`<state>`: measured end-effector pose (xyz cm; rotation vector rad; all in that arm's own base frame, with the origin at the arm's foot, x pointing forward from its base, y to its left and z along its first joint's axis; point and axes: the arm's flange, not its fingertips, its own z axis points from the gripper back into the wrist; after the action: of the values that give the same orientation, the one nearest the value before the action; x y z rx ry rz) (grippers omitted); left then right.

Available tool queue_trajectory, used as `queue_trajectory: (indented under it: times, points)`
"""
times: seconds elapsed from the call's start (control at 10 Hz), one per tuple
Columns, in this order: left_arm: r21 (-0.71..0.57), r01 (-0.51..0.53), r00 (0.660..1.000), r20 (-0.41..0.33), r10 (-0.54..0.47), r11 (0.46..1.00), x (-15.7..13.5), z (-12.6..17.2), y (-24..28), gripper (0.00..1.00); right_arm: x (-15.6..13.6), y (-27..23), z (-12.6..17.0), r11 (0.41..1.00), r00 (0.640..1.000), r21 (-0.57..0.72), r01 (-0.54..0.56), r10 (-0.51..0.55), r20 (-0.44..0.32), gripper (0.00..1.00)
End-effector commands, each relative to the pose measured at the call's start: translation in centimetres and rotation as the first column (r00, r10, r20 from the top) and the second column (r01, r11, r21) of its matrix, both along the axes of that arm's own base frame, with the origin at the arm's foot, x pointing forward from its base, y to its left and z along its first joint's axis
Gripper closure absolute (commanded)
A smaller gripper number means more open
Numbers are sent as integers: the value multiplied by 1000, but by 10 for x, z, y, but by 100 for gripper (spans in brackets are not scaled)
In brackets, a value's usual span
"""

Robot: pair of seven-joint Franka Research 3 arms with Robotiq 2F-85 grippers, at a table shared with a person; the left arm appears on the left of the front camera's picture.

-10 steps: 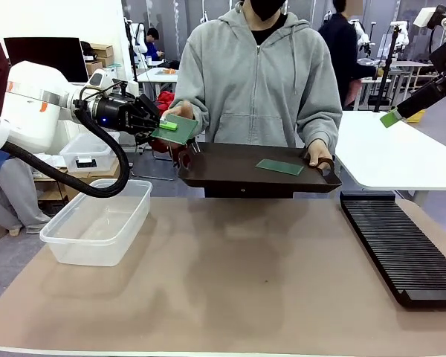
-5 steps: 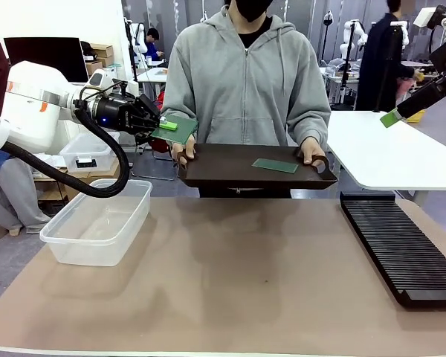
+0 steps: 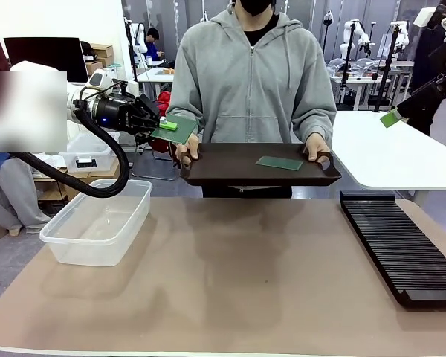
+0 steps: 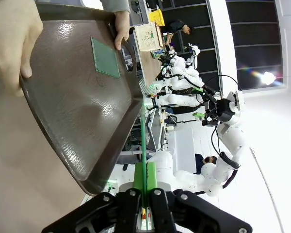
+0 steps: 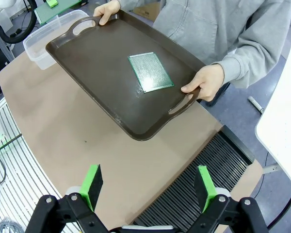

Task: Sort PCBs into racks and boxes based on the side picked up.
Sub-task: If the short side of the Blank PCB is picked up, insert it into the PCB Rack ; if the long side is picked up, place it in the Organizing box.

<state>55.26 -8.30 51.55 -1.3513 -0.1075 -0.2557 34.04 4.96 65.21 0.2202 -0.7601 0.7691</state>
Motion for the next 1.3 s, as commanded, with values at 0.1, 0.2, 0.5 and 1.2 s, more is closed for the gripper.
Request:
queue_trajectory:
  times: [0.1, 0.2, 0.5, 1.2]
  points:
    - [175, -1, 997, 76, -13, 985, -10, 12, 16, 97, 0, 0, -1, 1000, 1000, 1, 1, -1, -2, 0]
    - [252, -16, 995, 98, -10, 967, -18, 19, 25, 97, 0, 0, -1, 1000, 1000, 1, 1, -1, -2, 0]
    - [478, -115, 985, 167, 39, 871, -29, 20, 52, 97, 0, 0, -1, 1000, 1000, 1, 1, -1, -2, 0]
    - [740, -291, 955, 187, 231, 607, -22, -69, 98, 97, 0, 0, -1, 1000, 1000, 1, 1, -1, -2, 0]
